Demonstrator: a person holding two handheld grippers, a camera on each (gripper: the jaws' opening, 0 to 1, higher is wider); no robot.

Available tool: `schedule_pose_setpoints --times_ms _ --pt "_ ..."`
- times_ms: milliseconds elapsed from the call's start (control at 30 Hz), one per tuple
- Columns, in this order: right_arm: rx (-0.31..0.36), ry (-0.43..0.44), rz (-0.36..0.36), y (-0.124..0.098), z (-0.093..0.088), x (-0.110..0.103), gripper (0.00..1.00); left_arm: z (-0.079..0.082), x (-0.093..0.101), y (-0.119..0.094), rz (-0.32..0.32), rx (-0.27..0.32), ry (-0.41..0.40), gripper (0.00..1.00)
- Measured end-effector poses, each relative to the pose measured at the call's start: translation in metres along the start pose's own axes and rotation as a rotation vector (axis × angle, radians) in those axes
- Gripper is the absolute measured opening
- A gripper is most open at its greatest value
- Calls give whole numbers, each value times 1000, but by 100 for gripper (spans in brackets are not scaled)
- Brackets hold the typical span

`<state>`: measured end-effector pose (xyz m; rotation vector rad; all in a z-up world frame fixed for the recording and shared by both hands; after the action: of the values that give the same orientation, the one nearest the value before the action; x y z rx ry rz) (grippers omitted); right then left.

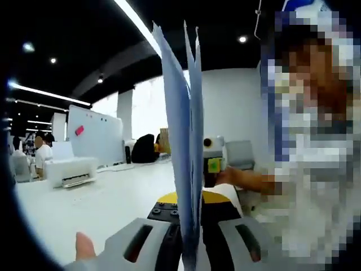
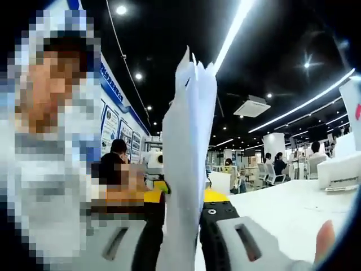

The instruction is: Organize the stack of printing papers by aligning and flattening the scattered papers on the table

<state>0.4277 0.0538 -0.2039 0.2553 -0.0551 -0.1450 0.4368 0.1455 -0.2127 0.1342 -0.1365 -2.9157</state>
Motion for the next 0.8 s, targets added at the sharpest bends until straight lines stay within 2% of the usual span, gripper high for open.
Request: schedule_pose_setpoints --times_ms 100,267,333,367,433,667,733,767,800 --pt "-9 -4 -11 -3 0 1 19 1 -1 -2 22 -4 4 20" --pt "-13 -18 -29 -8 3 3 20 5 -2 -12 41 -15 19 22" --pt "-20 -19 -37 -8 3 5 14 3 -4 -19 63 -29 23 21" --pt "-18 -18 -32 -8 4 5 6 3 -6 -22 69 -32 24 21" --pt "-15 -10 -34 -7 5 7 1 4 -9 -27 85 -30 20 19" --pt "-6 -4 -13 -6 5 4 0 9 -8 -42 100 -19 26 18" --pt "-1 -2 -15 -7 6 5 8 10 -8 -45 103 -14 31 18" --pt "2 7 -24 -7 7 7 18 10 -9 -46 109 -10 28 19" --pt "1 6 -34 -7 7 8 23 10 -10 -46 114 -9 26 19"
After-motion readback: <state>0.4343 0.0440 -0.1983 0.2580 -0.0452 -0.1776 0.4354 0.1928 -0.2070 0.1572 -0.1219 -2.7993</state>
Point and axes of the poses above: the point that each gripper's makers call its tool centre point, and the gripper's own axes: y roughly forward along the fingers, x roughly to its right, z roughly out of its top, the point moved 1 cm from there along -y, roughly backward along the fingers, and after that the axes turned 3 degrees about x, right-handed, at the moved point
